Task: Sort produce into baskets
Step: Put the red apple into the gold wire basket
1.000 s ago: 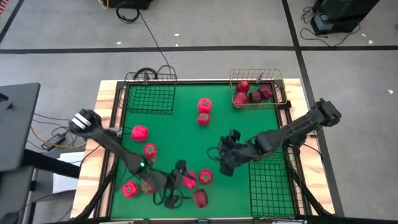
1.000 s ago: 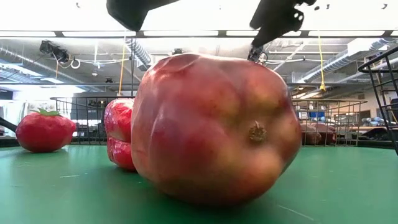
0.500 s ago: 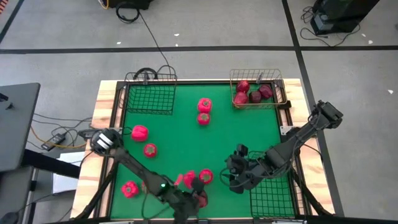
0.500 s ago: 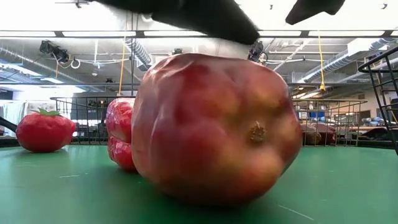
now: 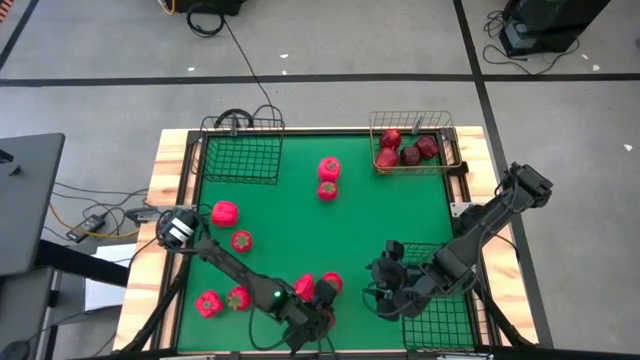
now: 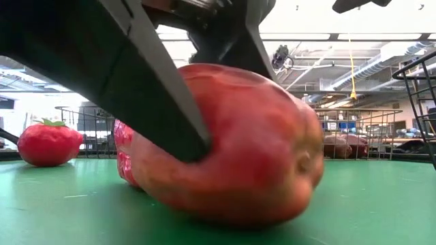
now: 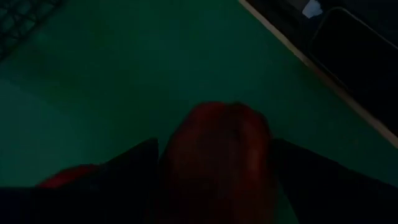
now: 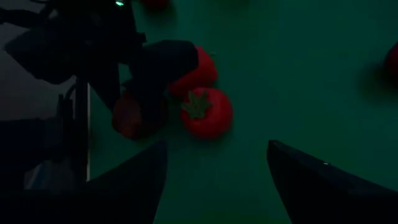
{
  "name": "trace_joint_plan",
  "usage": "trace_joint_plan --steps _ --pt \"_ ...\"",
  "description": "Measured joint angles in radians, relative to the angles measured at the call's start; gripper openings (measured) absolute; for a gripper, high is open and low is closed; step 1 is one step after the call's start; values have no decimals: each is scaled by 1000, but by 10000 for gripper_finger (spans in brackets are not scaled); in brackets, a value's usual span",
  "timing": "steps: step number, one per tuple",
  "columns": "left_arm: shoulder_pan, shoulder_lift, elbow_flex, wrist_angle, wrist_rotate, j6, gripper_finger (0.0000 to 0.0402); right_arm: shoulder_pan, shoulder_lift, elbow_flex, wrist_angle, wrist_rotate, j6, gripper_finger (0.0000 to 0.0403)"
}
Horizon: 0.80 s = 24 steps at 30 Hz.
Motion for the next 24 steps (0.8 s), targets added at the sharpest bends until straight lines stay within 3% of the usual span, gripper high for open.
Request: trace_joint_plan --steps 5,10,14,19,24 --pt "14 0 2 -4 4 -92 307 19 0 0 0 29 3 285" --pt "28 5 54 -66 -50 -186 256 20 0 -10 16 72 12 285" --pt "28 1 124 -118 -186 -181 242 18 1 -72 63 108 54 285" --pt "16 0 241 -197 -384 -152 256 28 1 -132 154 215 209 285" --pt "14 -2 347 -237 -556 -74 260 45 1 -139 289 268 188 285"
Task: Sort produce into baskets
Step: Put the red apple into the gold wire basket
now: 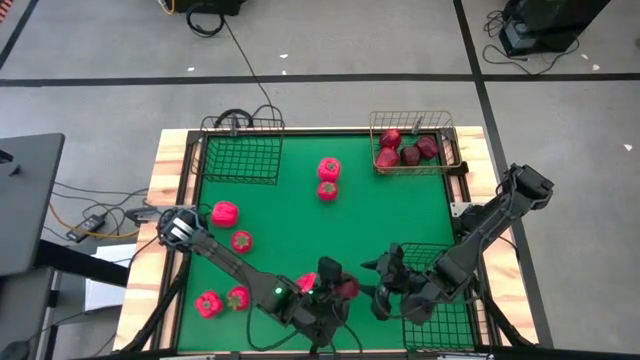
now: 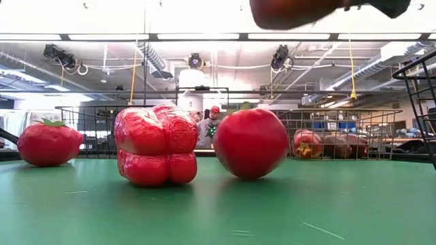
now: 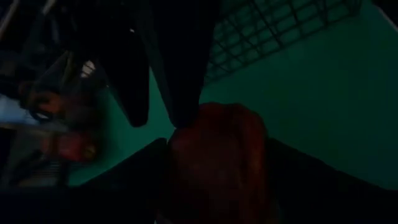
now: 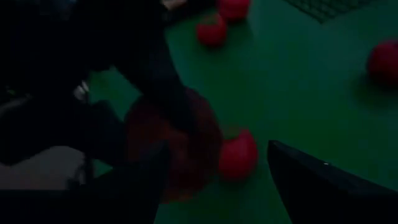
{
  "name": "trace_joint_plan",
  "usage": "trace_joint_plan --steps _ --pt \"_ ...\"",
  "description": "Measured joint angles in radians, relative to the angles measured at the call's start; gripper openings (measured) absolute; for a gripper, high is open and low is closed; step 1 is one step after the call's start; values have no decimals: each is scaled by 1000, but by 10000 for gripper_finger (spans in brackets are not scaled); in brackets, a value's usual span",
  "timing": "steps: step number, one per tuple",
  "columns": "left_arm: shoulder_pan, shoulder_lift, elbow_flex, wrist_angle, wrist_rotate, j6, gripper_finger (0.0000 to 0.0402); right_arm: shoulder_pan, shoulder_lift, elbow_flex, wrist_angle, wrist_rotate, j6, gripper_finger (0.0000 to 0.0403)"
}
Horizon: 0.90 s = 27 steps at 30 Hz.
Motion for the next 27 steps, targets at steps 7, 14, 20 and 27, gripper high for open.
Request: trace_joint_plan --steps 7,14,20,27 --pt "-1 0 61 21 -110 81 258 4 -3 -1 220 -1 -147 286" --pt "-7 0 60 61 -149 128 258 2 -3 -1 229 -27 -147 286" --pt "-8 1 60 68 -187 145 257 -4 -11 1 216 -16 -109 286" --pt "-12 0 63 73 -254 162 257 5 -132 1 107 -61 -150 288"
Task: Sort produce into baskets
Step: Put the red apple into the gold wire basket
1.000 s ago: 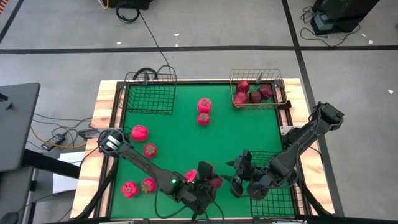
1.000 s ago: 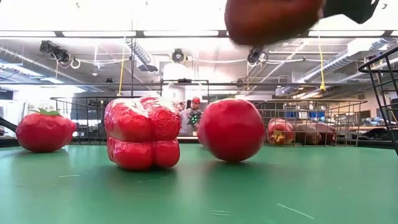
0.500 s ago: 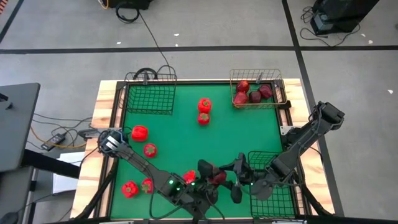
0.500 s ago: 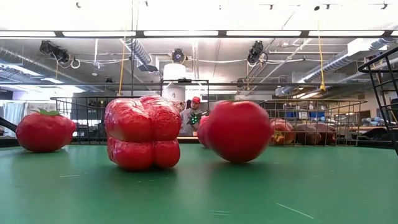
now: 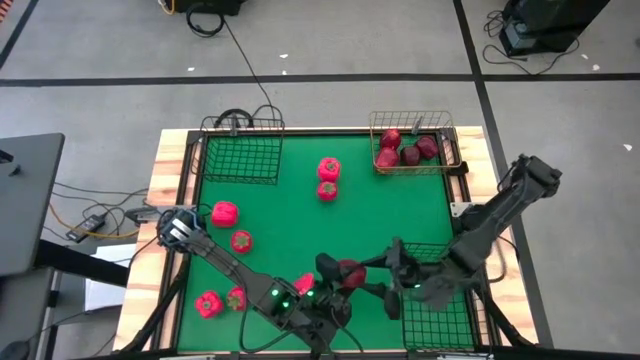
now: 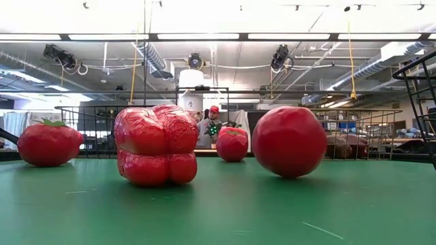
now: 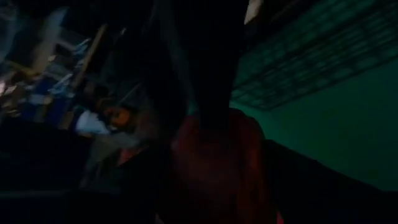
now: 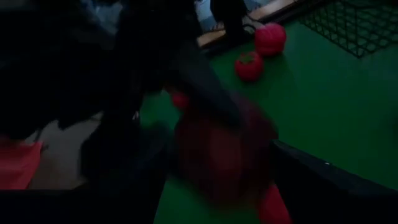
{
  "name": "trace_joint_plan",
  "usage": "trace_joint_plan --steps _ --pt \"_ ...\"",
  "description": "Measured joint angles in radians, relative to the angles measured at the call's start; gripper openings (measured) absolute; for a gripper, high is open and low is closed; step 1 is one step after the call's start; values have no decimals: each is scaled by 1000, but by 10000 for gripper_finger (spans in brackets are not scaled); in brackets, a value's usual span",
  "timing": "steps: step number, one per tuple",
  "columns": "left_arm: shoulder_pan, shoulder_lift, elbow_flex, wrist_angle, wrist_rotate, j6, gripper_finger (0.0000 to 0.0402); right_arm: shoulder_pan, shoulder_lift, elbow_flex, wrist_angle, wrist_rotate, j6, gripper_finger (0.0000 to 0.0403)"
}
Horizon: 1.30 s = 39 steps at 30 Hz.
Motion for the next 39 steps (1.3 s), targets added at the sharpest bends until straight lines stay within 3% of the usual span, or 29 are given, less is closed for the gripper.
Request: trace_joint_plan --steps 5,27,32,39 --pt "-3 -2 0 -10 -73 14 257 25 -79 0 -161 0 91 297" --pt "7 -5 0 245 -2 176 257 -8 -15 -4 63 -2 -4 368" --pt "8 -4 0 279 15 185 257 -20 -15 -3 76 -9 3 354" --pt "16 0 -2 271 14 165 265 -23 -17 2 -2 -10 19 292"
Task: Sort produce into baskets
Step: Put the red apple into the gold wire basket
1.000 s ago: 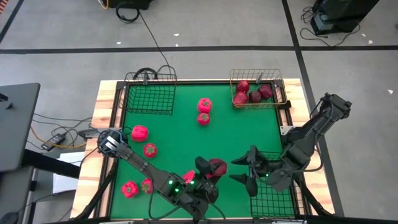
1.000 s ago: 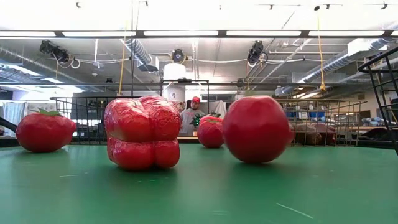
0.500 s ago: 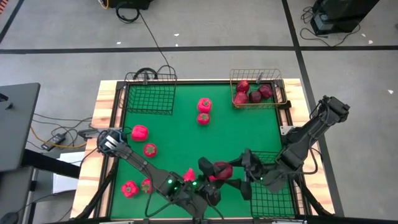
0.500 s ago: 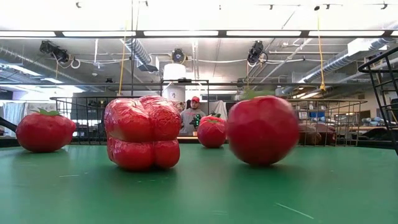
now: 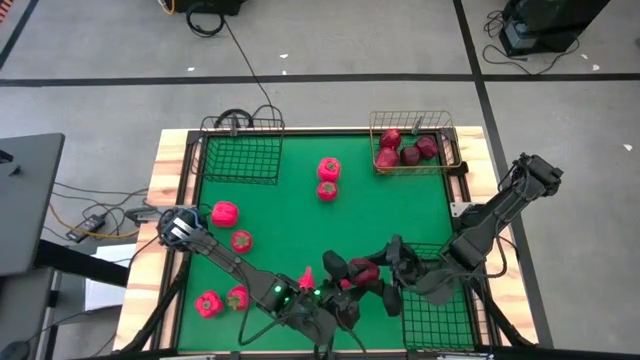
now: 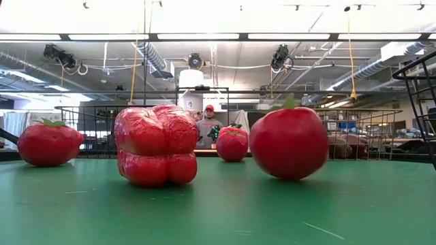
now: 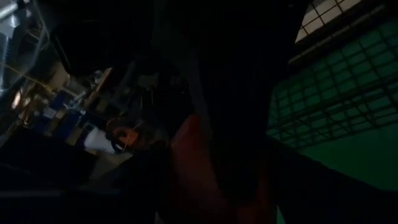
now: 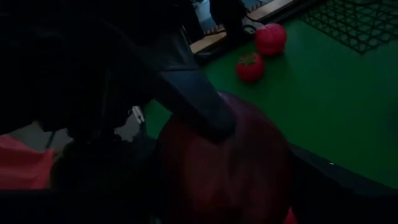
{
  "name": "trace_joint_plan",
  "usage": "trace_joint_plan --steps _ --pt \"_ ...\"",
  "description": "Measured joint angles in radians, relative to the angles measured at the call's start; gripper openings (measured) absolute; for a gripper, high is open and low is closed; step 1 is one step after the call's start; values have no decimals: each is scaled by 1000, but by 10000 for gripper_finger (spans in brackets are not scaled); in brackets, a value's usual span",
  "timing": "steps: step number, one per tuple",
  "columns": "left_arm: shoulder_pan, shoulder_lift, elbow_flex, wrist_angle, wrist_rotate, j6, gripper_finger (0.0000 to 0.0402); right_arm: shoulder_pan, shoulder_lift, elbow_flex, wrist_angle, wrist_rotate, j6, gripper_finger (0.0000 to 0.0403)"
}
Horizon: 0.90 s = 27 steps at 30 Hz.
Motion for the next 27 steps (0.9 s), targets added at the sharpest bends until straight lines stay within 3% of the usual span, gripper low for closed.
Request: trace_joint_plan --steps 4,13,18,27 --pt "8 3 0 -67 -7 -182 291 -10 0 0 -145 6 20 292" --pt "43 1 -43 -479 67 -661 355 -81 1 -3 -554 73 244 299" --pt "52 0 -119 -502 71 -723 359 -181 1 -3 -671 79 244 294" --pt "132 0 -260 -501 219 -727 329 -502 1 -3 -767 45 38 298"
